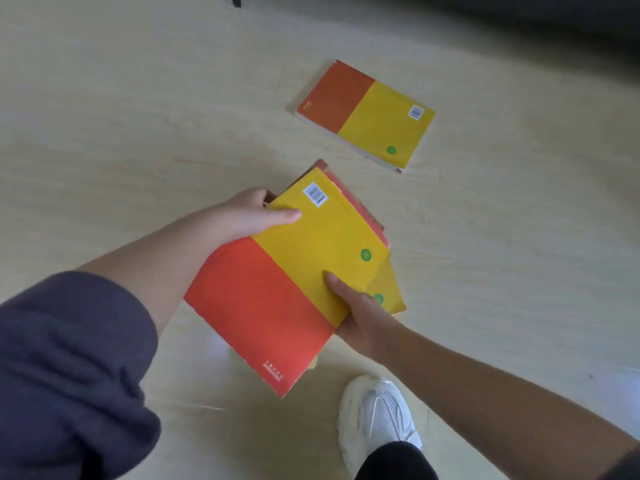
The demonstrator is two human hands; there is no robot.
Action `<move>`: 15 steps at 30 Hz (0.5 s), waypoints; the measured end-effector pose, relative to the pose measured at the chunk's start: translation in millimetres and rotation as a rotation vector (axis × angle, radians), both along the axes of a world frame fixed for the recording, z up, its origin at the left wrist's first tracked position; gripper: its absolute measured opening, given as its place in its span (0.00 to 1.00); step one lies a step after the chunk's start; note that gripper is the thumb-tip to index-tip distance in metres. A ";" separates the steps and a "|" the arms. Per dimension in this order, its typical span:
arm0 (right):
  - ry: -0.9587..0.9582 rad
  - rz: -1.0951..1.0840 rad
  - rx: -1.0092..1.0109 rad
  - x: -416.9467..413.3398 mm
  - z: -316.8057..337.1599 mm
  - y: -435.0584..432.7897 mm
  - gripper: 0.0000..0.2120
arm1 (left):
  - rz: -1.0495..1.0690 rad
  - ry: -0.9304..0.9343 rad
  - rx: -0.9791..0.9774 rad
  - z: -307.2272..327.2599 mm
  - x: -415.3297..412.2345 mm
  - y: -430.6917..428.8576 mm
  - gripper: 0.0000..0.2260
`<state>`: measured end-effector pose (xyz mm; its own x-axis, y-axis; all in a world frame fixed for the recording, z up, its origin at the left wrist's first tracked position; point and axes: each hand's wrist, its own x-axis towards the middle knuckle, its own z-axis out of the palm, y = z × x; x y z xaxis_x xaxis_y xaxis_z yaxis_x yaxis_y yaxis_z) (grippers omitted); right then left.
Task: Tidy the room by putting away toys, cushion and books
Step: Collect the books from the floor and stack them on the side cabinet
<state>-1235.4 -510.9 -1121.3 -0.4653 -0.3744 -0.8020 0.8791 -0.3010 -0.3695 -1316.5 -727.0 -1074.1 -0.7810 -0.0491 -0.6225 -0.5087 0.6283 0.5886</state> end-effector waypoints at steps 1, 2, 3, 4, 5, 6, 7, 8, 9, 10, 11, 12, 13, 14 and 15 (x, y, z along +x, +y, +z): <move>-0.016 -0.028 0.006 11.7 -1.0 1.3 0.23 | -0.090 -0.030 -0.034 -3.6 -1.1 4.9 0.20; -0.031 -0.048 0.011 21.3 -1.2 1.4 0.24 | -0.164 -0.049 -0.057 -6.4 -3.7 10.1 0.22; -0.048 -0.068 0.017 29.4 -1.9 2.2 0.25 | -0.228 -0.053 -0.073 -7.7 -6.3 17.2 0.24; -0.072 -0.089 0.030 35.5 -2.7 1.7 0.23 | -0.282 -0.042 -0.092 -8.9 -9.2 24.6 0.26; -0.098 -0.112 0.047 40.6 -3.6 1.9 0.20 | -0.324 -0.030 -0.114 -12.1 -12.1 32.8 0.30; -0.122 -0.118 0.068 44.7 -4.4 1.0 0.18 | -0.351 -0.026 -0.134 -15.6 -14.8 40.3 0.34; -0.142 -0.111 0.091 48.5 -6.4 0.4 0.18 | -0.371 -0.029 -0.150 -21.6 -16.6 45.7 0.36; -0.157 -0.095 0.116 51.3 -8.0 0.2 0.17 | -0.394 -0.041 -0.167 -26.6 -16.6 51.1 0.35; -0.162 -0.070 0.144 53.3 -9.9 0.8 0.15 | -0.409 -0.057 -0.186 -32.2 -14.7 54.8 0.34; -0.164 -0.028 0.181 54.4 -11.4 0.8 0.14 | -0.413 -0.072 -0.208 -39.7 -11.8 56.0 0.34; -0.165 0.017 0.214 53.9 -13.0 2.7 0.14 | -0.414 -0.088 -0.237 -46.2 -8.8 58.3 0.35; -0.168 0.054 0.237 52.8 -14.8 4.5 0.15 | -0.408 -0.094 -0.270 -50.6 -6.2 61.0 0.37; -0.163 0.088 0.252 51.4 -16.6 4.9 0.16 | -0.393 -0.086 -0.294 -54.3 -4.3 61.8 0.38; -0.159 0.115 0.268 49.9 -18.1 4.4 0.16 | -0.384 -0.068 -0.308 -56.1 -3.1 63.1 0.38; -0.152 0.133 0.283 49.4 -19.2 3.5 0.16 | -0.376 -0.053 -0.311 -55.9 -2.6 64.8 0.38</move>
<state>-1186.0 -507.4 -1140.5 -0.2949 -0.1767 -0.9390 0.9551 -0.0849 -0.2840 -1319.1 -662.2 -1130.0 -0.7480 0.0404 -0.6625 -0.2371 0.9160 0.3236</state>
